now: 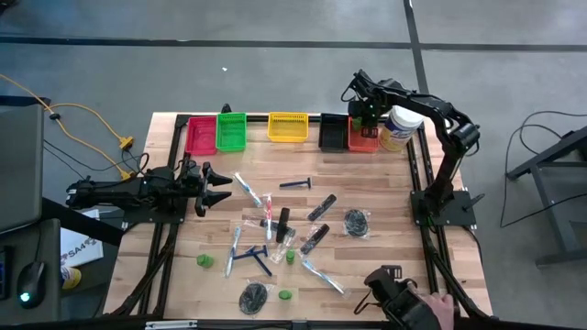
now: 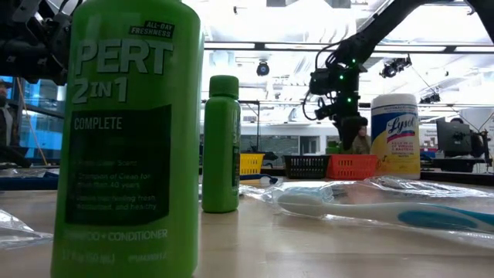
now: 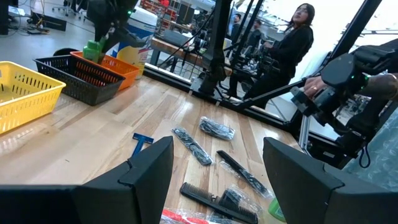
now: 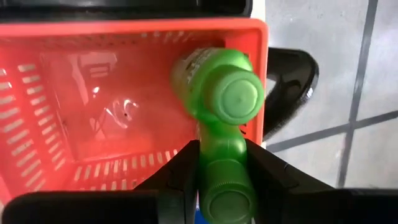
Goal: Pick & Place Travel size toiletries
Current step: Put the green shampoo bottle into the orange bin
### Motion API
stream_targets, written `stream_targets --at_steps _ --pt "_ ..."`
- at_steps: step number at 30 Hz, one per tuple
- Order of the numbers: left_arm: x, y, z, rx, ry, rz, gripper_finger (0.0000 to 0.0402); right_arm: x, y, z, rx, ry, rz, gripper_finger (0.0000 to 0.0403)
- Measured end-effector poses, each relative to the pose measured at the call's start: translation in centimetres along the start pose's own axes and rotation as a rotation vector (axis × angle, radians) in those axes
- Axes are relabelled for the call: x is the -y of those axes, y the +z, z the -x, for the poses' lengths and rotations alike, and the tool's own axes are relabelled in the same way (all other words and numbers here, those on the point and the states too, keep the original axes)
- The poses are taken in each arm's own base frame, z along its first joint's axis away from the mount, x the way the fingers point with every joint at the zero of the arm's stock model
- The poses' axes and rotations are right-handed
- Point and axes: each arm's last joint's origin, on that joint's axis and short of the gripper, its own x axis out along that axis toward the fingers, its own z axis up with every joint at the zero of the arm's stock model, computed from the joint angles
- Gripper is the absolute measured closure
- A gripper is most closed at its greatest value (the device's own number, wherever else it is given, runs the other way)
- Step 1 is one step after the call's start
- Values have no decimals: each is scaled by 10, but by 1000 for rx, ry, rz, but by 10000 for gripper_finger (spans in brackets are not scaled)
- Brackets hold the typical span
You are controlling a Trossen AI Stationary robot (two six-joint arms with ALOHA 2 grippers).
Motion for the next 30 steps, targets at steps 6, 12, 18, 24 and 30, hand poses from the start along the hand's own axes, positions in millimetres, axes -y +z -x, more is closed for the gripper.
stream_targets --at_steps 6,12,18,24,30 --pt "0 0 0 0 0 0 160 -1 0 0 24 26 -1 307" --pt "0 0 0 0 0 0 160 -1 -1 0 11 32 -1 303" --pt "0 0 0 0 0 0 160 -1 -1 0 11 28 -4 302" --pt "0 0 0 0 0 0 160 1 -3 -1 5 31 -43 302" --pt "0 0 0 0 0 0 160 2 -5 -7 -8 49 -69 302"
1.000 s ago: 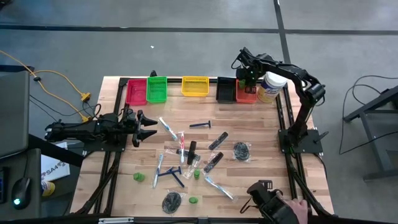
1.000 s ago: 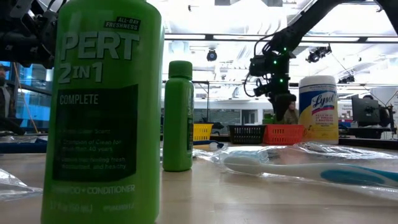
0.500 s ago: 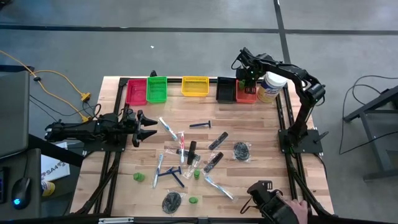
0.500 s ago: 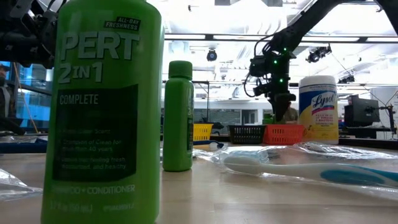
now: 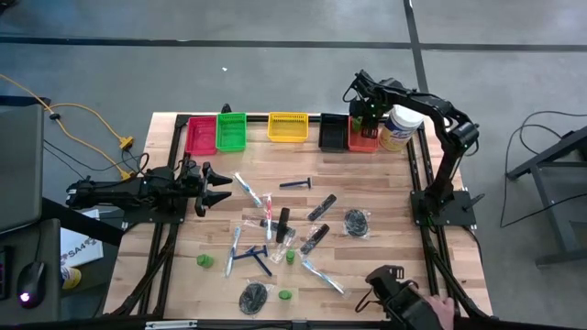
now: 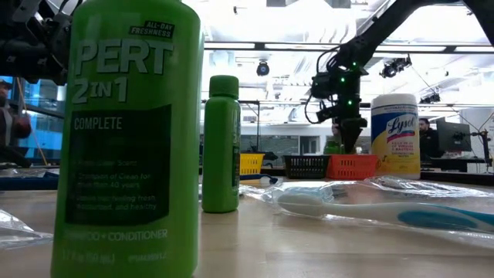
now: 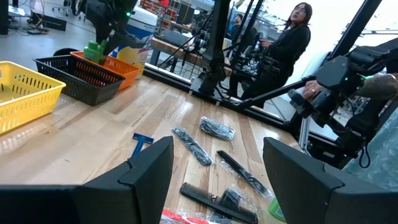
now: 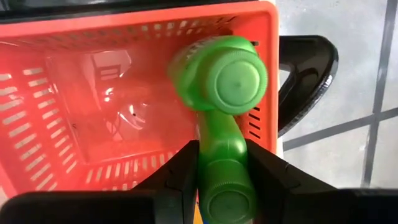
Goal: Pick & Place Travel size toiletries
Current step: Put the green shampoo bottle into the orange bin
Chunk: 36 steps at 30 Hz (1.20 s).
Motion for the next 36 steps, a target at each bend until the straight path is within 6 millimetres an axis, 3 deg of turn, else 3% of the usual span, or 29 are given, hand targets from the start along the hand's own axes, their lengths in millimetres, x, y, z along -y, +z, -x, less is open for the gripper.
stream_targets --at_steps 11,26,36 --pt "0 0 0 0 0 0 160 -1 0 -2 -17 6 19 296" --pt "0 0 0 -1 0 0 160 0 0 -2 -28 -21 8 221" --pt "0 0 0 0 0 0 160 -2 -7 28 19 -57 -40 215"
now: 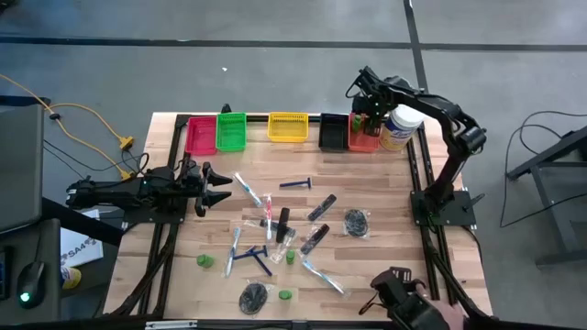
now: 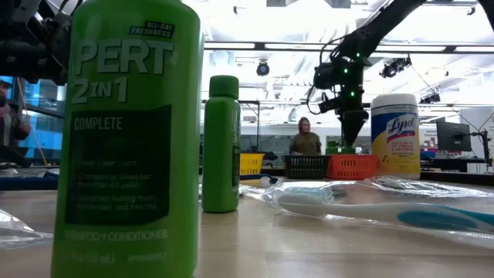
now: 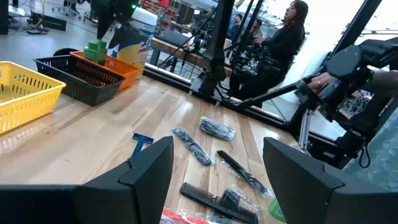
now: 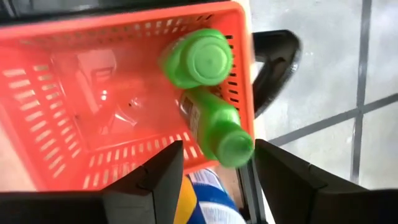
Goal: Pick & Place Travel size toiletries
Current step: Put the green shampoo bottle into the orange bin
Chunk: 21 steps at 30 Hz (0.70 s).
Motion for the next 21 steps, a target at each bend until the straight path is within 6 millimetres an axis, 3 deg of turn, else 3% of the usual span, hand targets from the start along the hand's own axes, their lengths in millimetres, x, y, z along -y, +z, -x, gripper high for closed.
stream_targets --at_steps 8,16,21 --pt "0 0 0 0 0 0 160 -10 -5 38 64 -32 -120 215" --pt "0 0 0 0 0 0 160 -39 -9 90 185 -34 -274 215" --pt "0 0 0 0 0 0 160 -62 -11 121 327 62 -309 215"
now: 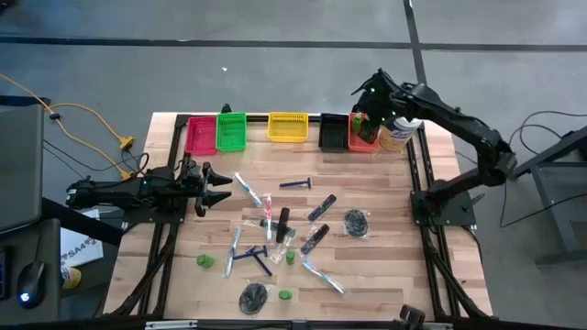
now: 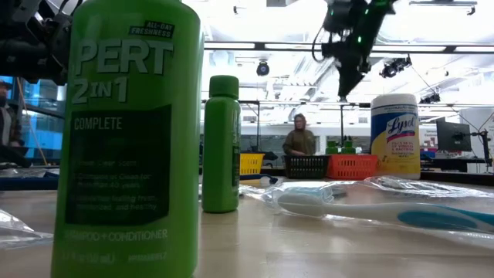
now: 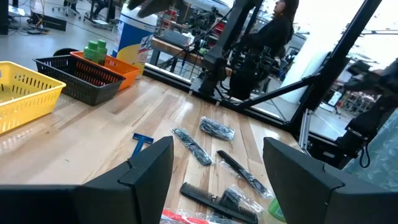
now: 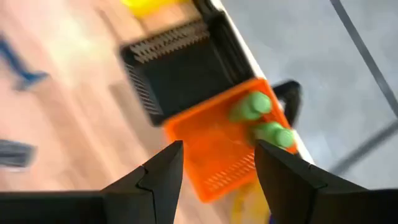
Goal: Pick & Place Travel size toiletries
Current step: Put the green shampoo bottle into the orange bin
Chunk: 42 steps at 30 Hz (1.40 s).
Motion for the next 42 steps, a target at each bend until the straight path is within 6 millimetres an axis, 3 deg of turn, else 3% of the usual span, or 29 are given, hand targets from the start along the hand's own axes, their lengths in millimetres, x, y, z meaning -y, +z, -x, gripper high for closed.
stream_targets --at_steps 10,23,33,42 --pt "0 0 0 0 0 0 160 -37 -6 43 142 128 -23 215" --pt "0 0 0 0 1 -52 160 -51 -29 95 315 151 35 215" --pt "1 2 0 24 -6 66 160 -52 -39 111 363 173 13 215" --pt "8 23 3 230 -114 254 160 -52 -40 112 358 189 -73 215"
